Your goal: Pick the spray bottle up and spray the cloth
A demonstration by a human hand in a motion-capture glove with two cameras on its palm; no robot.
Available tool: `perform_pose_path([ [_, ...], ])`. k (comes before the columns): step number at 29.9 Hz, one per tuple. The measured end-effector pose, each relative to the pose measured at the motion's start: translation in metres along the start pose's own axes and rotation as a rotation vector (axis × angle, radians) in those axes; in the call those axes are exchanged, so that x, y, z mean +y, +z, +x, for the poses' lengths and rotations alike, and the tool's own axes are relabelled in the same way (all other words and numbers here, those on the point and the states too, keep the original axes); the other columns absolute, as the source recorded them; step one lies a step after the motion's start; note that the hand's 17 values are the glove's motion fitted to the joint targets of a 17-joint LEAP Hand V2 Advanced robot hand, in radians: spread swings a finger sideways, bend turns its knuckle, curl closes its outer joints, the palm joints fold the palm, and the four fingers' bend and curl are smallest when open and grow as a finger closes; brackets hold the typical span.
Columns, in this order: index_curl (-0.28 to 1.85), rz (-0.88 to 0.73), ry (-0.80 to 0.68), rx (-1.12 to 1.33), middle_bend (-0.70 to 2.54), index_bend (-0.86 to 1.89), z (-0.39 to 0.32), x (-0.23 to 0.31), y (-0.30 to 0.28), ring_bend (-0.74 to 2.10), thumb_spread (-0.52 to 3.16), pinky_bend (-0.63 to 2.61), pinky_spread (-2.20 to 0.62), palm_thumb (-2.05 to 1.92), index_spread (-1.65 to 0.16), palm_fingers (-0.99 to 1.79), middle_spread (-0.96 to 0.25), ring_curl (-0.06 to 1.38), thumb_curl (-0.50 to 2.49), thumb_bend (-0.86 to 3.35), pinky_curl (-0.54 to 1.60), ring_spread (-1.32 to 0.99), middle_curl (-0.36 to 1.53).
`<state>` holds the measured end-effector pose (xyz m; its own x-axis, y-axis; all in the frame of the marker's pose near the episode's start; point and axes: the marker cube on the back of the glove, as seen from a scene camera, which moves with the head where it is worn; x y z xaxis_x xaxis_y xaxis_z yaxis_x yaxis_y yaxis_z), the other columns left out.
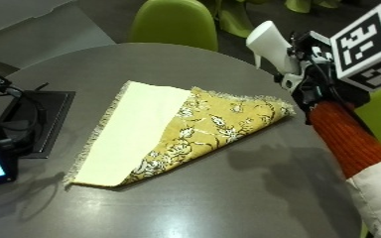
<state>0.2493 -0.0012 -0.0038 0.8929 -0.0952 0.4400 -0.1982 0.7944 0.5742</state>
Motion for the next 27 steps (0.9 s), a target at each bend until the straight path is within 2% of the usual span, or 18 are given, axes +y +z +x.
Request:
perform_pose_path([
  [3,0.4,-0.025,-0.097,0.188,0.46,0.17,-0.025,-0.007,0.001,0.49,0.8,0.19,0.01,1.11,-0.26,0.75,-0.02,0.46,0.56,0.1,0.31,-0.11,0.49],
  [11,0.41,-0.046,-0.212,0.541,0.43,0.18,-0.05,-0.015,0.012,0.47,0.76,0.17,0.0,1.14,-0.27,0.77,-0.02,0.47,0.58,0.06,0.33,-0.11,0.5],
  [20,0.43,-0.002,-0.283,0.66,0.42,0.19,-0.069,-0.015,0.015,0.45,0.71,0.15,-0.01,1.16,-0.29,0.78,-0.03,0.48,0.6,0.01,0.33,-0.11,0.51],
  [27,0.44,0.044,-0.306,0.664,0.41,0.19,-0.084,-0.017,0.013,0.44,0.68,0.14,-0.02,1.18,-0.3,0.77,-0.04,0.49,0.62,-0.01,0.32,-0.12,0.51],
])
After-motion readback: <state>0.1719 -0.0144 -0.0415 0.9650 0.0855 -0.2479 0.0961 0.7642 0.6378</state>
